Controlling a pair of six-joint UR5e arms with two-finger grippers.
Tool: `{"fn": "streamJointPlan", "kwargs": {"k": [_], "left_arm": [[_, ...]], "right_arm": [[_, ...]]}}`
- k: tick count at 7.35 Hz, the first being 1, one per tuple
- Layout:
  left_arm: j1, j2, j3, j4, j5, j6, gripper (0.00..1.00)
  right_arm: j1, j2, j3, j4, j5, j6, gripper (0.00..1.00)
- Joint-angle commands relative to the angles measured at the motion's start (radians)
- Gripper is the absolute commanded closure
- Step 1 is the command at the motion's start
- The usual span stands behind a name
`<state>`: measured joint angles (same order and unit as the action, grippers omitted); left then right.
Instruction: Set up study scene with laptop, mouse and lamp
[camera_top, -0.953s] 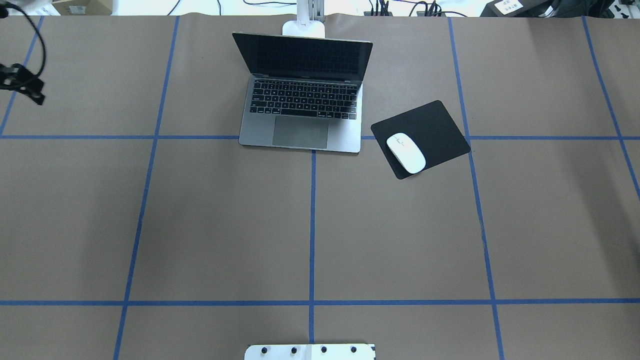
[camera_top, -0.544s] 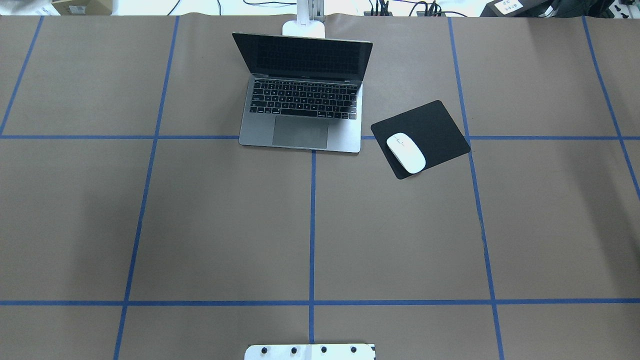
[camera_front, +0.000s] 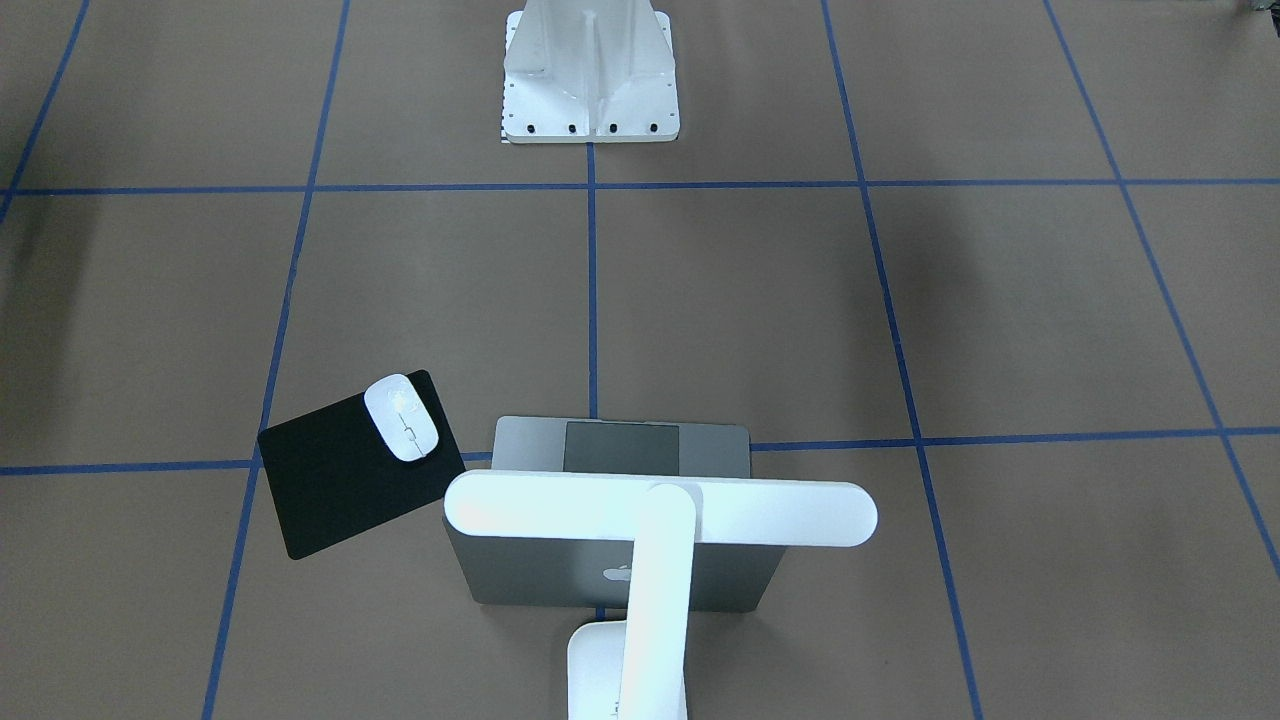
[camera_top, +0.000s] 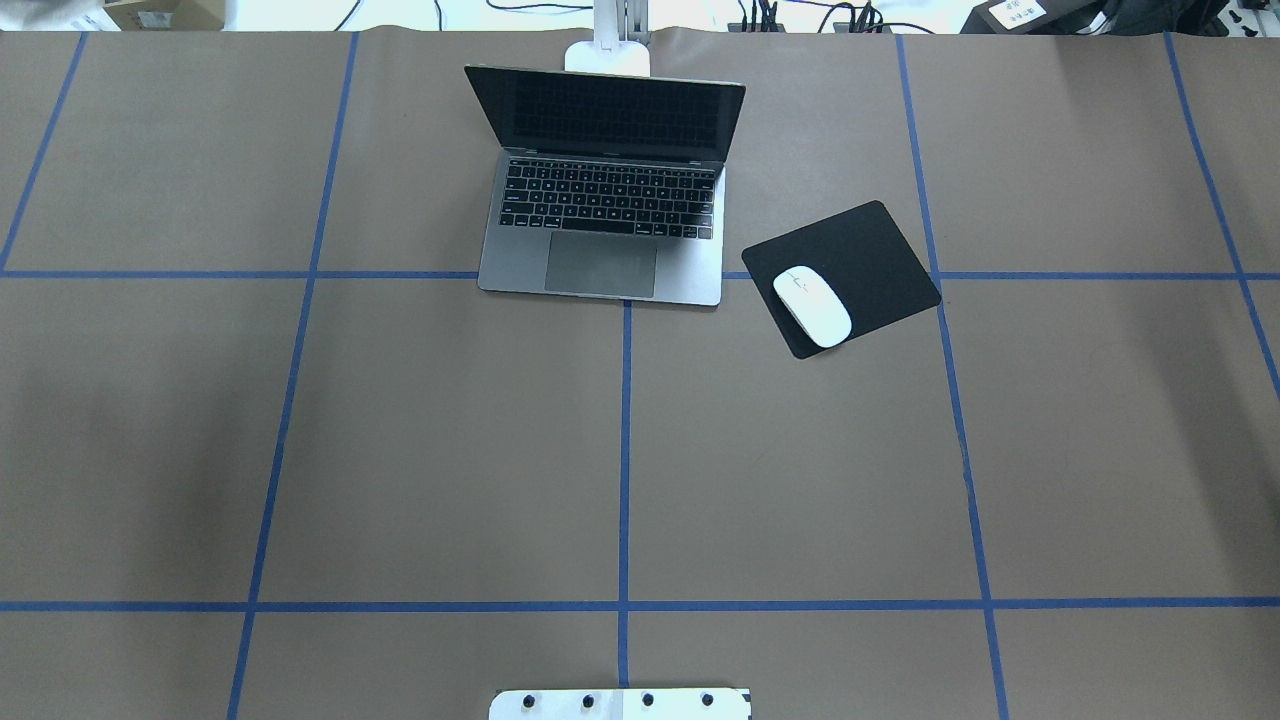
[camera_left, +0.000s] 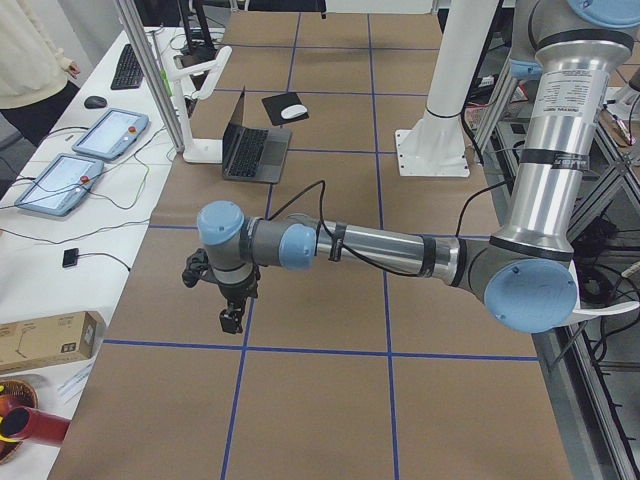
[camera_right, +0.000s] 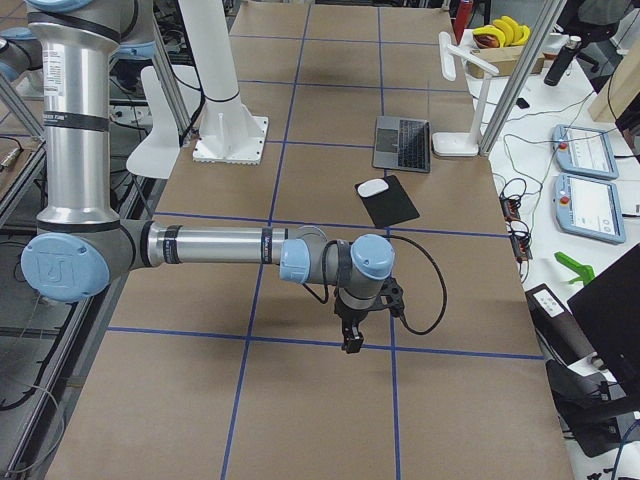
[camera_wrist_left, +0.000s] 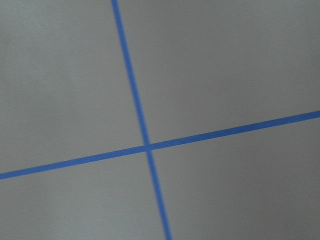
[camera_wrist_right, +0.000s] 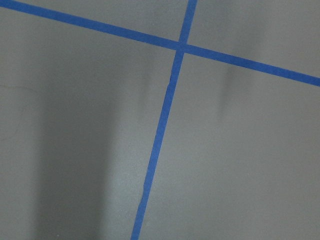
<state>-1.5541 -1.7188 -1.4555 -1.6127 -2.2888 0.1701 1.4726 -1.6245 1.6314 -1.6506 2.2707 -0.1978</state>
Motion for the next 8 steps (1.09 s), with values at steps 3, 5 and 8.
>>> {"fn": "streamJointPlan", "kwargs": {"k": [3, 5, 8], "left_arm": [[-0.024, 0.001, 0.021, -0.006, -0.006, 0.025, 0.01], [-0.024, 0.001, 0.021, -0.004, -0.006, 0.025, 0.01], [-0.024, 0.001, 0.021, -0.003, -0.006, 0.023, 0.01]], "right_arm": [[0.000, 0.006, -0.036, 0.002, -0.006, 0.003, 0.00], [0.000, 0.009, -0.036, 0.002, -0.006, 0.000, 0.00], [0.000, 0.011, -0.036, 0.002, -0.006, 0.003, 0.00]]}}
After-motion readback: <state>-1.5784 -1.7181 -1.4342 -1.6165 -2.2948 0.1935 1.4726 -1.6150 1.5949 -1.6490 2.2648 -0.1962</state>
